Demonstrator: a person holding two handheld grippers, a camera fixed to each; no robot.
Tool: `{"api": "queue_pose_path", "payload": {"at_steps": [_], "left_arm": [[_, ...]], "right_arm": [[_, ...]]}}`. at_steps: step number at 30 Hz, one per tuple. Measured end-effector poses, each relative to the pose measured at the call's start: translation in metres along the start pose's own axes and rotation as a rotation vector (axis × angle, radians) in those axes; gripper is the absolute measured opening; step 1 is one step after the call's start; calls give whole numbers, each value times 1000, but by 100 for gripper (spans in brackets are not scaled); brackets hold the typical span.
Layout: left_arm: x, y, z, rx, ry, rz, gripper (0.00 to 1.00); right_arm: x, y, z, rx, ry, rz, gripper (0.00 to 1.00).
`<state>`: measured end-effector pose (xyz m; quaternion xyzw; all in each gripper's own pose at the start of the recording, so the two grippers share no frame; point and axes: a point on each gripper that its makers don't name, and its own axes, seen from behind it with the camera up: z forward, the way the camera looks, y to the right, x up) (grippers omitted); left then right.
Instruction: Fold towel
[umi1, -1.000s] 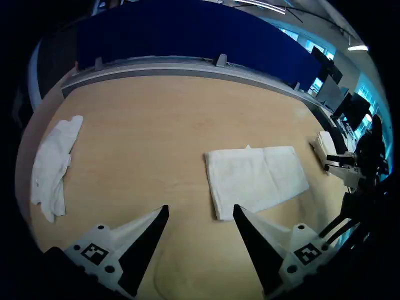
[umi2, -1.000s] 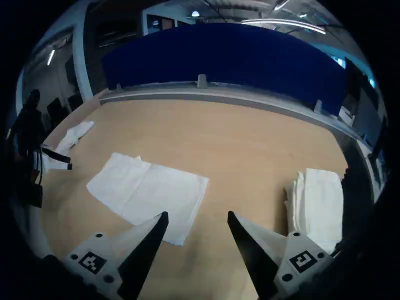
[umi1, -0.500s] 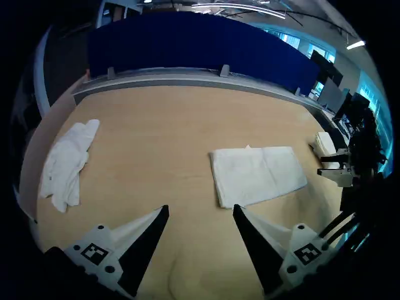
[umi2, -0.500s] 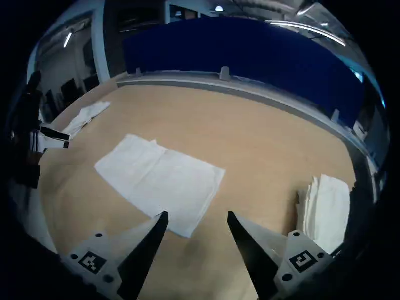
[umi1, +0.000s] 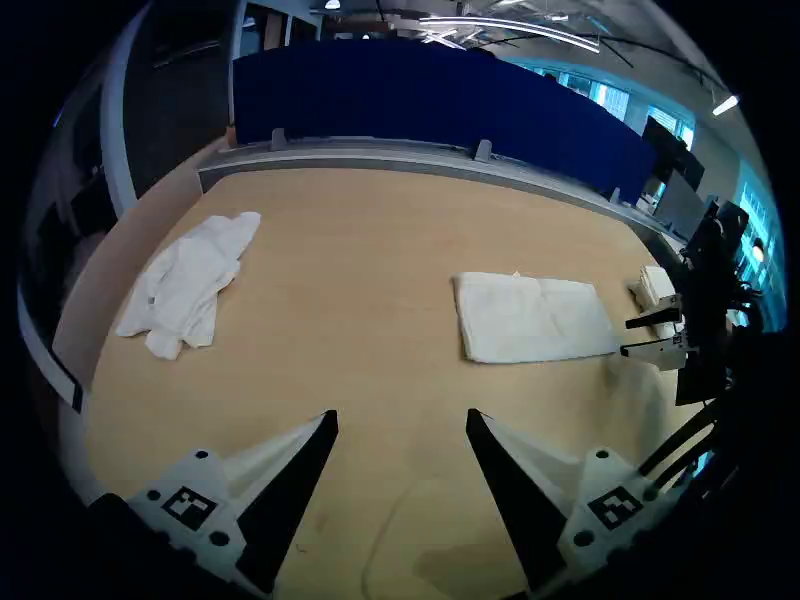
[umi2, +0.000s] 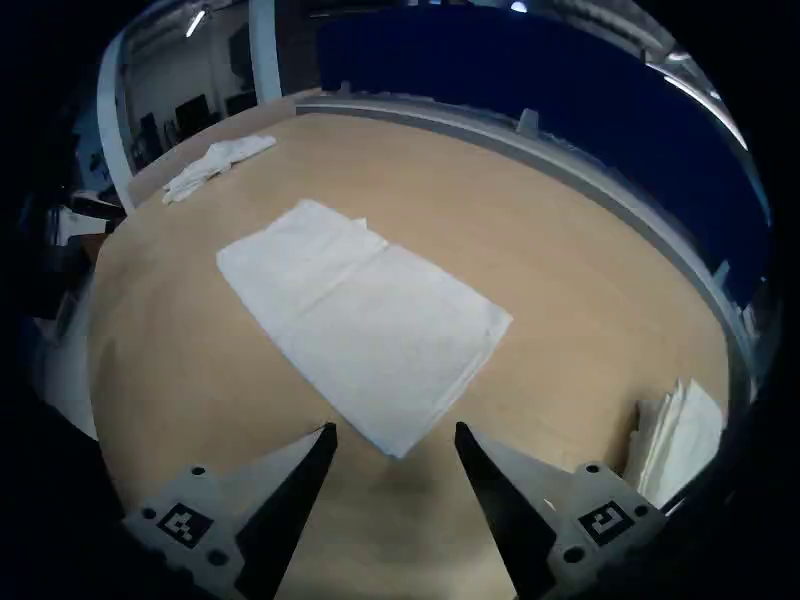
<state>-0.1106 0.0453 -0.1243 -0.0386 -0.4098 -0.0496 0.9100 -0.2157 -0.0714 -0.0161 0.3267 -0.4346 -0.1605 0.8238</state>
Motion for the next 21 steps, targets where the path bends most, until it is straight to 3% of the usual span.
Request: {"api": "queue_pose_path", "payload": {"at_steps": [9,21], "left_arm": [[-16,-14,-14,31,-6,-21,95],[-25,-22,-29,44,-10,-15,96]], "right_arm": [[-5,-2,8,19,-31,-26,82],[-21,1,19,16,-65,-21,49]]}}
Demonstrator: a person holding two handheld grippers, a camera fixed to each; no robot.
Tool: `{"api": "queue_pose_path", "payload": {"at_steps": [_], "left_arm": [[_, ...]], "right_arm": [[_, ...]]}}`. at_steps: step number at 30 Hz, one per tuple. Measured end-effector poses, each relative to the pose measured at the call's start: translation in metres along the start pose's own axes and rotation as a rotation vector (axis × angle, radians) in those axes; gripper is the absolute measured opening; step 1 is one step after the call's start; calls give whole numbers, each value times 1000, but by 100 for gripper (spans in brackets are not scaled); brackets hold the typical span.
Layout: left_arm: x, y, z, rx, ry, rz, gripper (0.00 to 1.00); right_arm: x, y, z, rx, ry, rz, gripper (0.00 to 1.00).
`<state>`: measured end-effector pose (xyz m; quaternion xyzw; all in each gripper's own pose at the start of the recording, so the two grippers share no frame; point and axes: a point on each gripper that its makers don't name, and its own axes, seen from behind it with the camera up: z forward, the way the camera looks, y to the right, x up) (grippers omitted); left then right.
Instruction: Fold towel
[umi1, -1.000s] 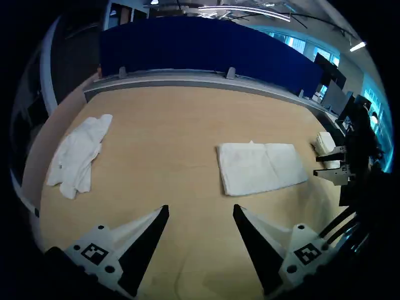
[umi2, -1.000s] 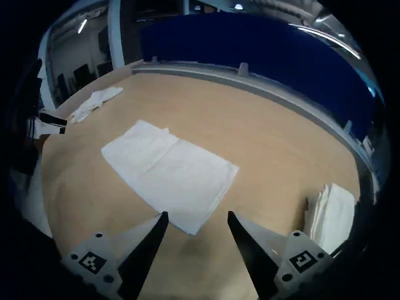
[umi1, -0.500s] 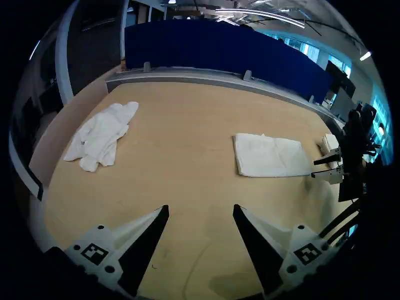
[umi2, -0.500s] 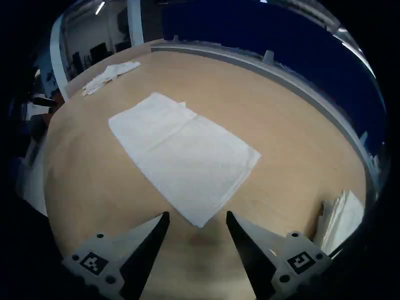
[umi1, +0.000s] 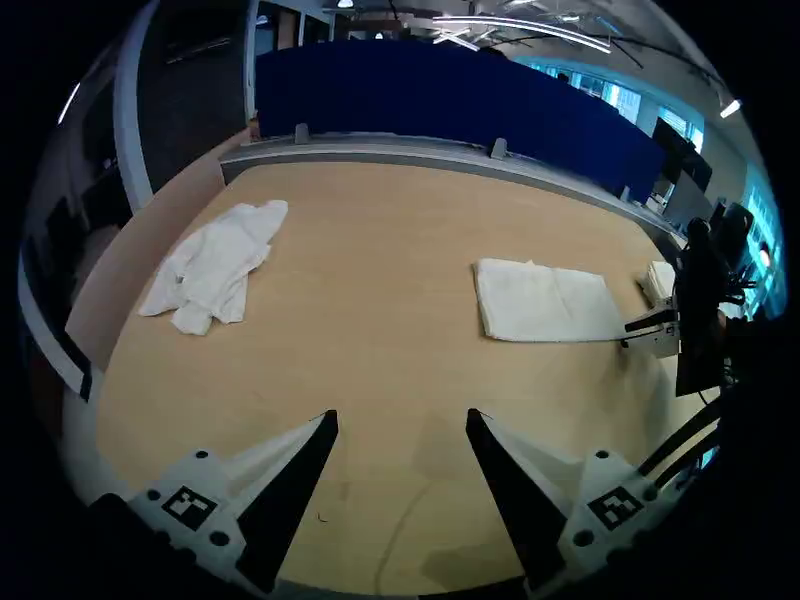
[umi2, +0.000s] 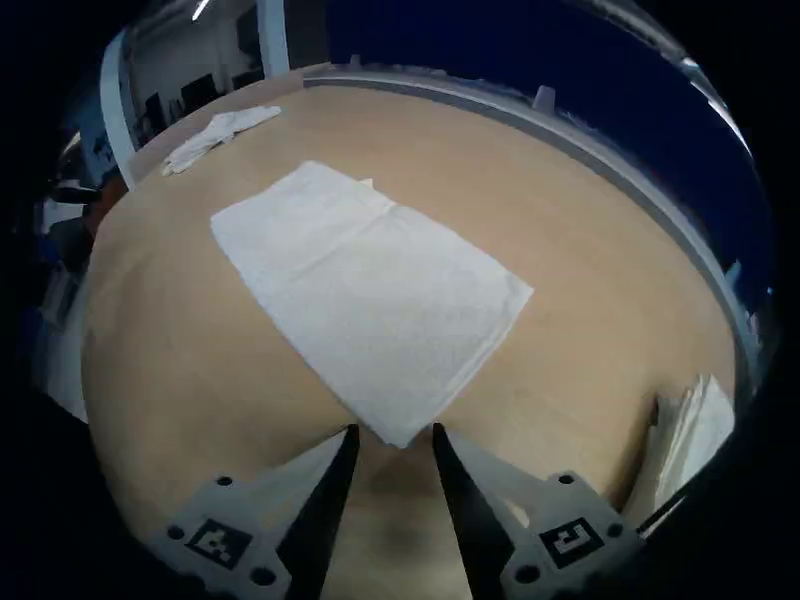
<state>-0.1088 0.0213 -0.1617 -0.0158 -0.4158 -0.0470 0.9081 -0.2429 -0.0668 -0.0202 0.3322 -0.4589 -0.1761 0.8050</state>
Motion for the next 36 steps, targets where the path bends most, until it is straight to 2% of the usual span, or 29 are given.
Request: {"api": "queue_pose_path", "payload": {"at_steps": [1,3,9,11,12,17,21,29,36], "left_arm": [[-1,-1,-1,1,-2,-2,95],[-3,-2,-2,4,-7,-7,95],[-6,-2,-3,0,-12,-21,95],[-7,-2,-3,-1,-14,-22,95],[-7,-2,-2,-1,-14,-22,95],[-7,0,-1,-5,-17,-16,95],[-7,2,-1,-11,-17,-13,95],[-3,4,-4,-19,-8,-10,95],[-1,2,-10,-21,-1,-11,95]], "right_arm": [[0,0,0,0,1,1,46],[-1,0,0,1,3,3,30],[-2,2,-1,1,1,8,21],[-1,3,-1,-3,3,4,8],[-1,3,-1,-6,4,2,6],[2,3,-3,-12,9,-8,4],[17,2,-11,-21,34,-23,4],[66,-3,-34,-28,99,-70,4],[115,-17,-48,-24,146,-146,4]]}}
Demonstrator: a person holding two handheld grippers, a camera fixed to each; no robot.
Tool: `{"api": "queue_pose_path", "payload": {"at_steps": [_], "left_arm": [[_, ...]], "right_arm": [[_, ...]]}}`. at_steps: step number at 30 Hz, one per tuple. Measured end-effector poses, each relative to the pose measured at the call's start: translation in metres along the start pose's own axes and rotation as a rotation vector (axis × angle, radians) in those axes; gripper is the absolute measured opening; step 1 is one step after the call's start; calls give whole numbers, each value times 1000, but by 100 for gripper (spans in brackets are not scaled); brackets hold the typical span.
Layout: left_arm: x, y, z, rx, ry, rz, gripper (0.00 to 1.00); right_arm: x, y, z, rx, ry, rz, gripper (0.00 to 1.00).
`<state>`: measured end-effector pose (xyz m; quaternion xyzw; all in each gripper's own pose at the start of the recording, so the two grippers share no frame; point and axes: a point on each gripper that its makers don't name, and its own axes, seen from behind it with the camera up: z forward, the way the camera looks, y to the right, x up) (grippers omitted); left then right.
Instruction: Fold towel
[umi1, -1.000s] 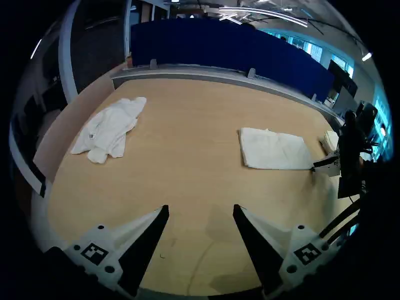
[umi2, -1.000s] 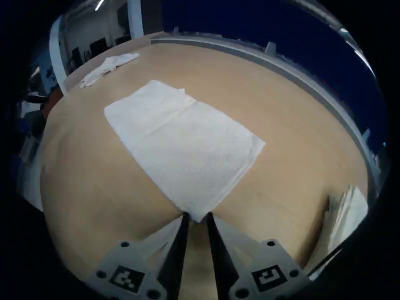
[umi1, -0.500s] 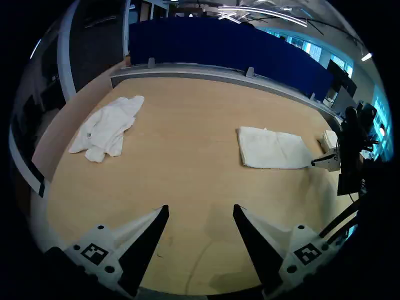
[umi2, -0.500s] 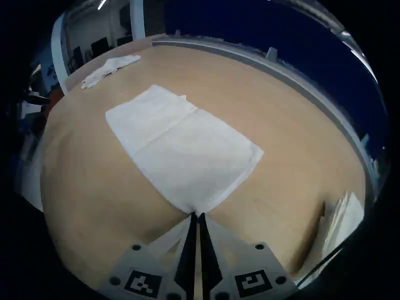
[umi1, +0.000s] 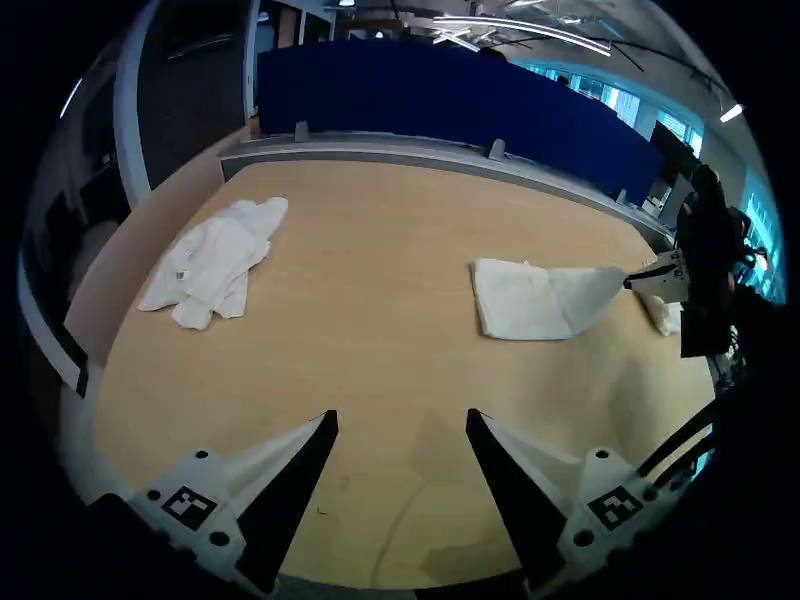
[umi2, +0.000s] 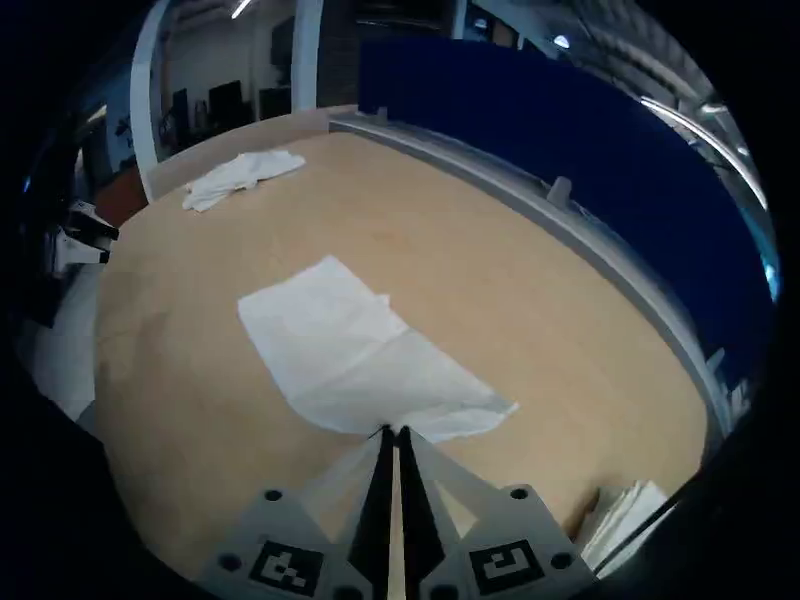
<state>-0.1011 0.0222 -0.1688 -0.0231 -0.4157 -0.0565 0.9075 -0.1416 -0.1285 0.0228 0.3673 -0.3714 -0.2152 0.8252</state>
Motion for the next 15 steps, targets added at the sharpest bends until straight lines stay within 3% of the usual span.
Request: {"api": "queue_pose_path", "payload": {"at_steps": [8,15], "left_arm": [[1,-1,-6,-11,12,0,95],[-1,-3,-13,-16,15,-3,95]], "right_arm": [[38,-9,-1,7,30,-65,4],[58,-25,11,30,39,-103,4]]}}
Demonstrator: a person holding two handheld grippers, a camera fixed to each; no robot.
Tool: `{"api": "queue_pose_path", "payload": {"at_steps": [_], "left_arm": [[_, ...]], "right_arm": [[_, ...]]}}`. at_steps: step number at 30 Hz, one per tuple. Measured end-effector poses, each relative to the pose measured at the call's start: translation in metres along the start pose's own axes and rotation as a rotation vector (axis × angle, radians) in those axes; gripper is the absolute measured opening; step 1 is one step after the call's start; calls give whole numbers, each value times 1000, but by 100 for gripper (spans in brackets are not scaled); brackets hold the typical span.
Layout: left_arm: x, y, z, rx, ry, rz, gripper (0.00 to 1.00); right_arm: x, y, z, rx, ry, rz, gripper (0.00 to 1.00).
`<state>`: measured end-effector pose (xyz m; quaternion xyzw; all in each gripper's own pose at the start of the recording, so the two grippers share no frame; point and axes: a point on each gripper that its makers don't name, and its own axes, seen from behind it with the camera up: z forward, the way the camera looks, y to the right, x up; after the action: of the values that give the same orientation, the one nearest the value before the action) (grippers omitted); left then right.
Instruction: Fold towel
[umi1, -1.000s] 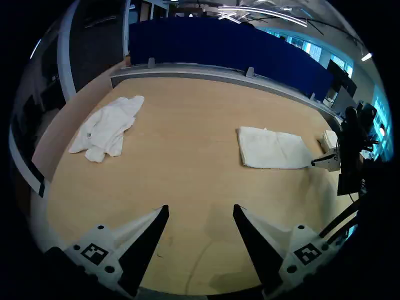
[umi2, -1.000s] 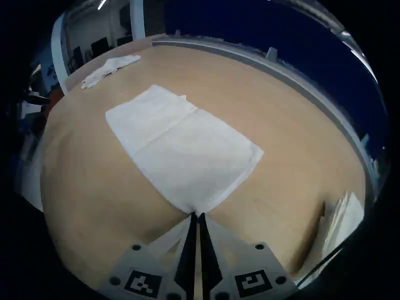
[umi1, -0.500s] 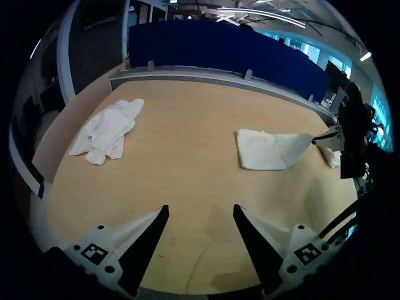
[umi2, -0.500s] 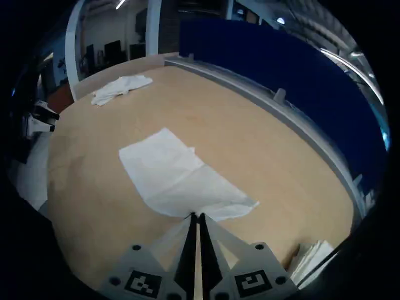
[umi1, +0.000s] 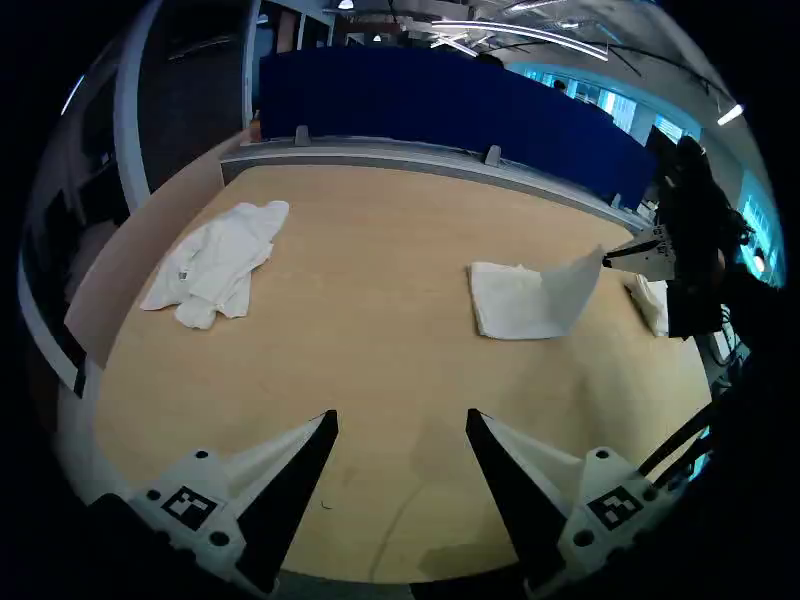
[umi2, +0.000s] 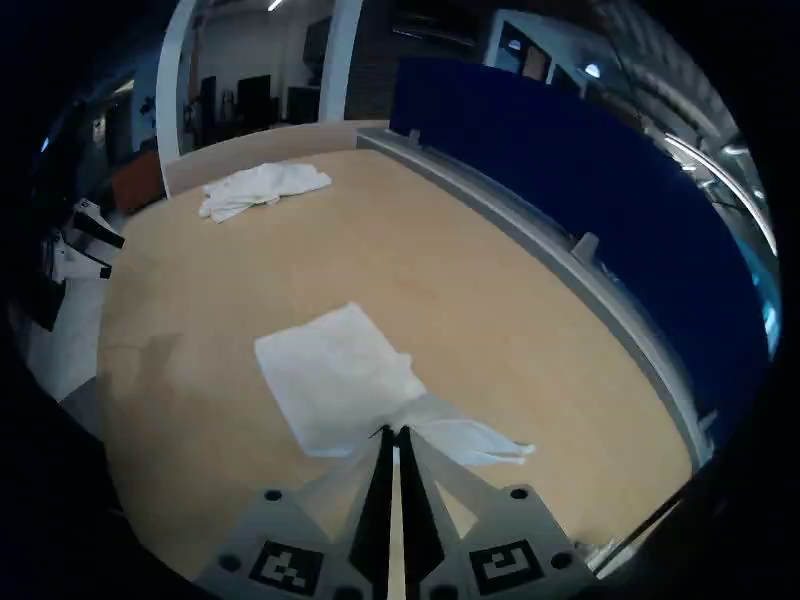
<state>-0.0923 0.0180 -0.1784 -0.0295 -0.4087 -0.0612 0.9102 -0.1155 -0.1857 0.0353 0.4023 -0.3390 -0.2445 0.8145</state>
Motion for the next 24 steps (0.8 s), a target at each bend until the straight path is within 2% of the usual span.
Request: {"api": "queue_pose_path", "payload": {"at_steps": [5,9,15,18,21,24], "left_arm": [[0,-2,-3,7,9,2,95],[1,-5,-6,18,22,-4,95],[-1,-11,-8,37,40,-39,95],[-3,-12,-8,42,43,-62,95],[-4,-12,-9,44,47,-74,95],[-4,-12,-9,41,50,-76,95]], "right_arm": [[25,-27,23,51,20,-35,4],[37,-59,54,107,24,-47,4],[24,-108,109,189,-18,-3,4],[9,-122,130,219,-56,39,4],[3,-126,138,230,-70,67,4],[3,-126,137,233,-67,72,5]]}}
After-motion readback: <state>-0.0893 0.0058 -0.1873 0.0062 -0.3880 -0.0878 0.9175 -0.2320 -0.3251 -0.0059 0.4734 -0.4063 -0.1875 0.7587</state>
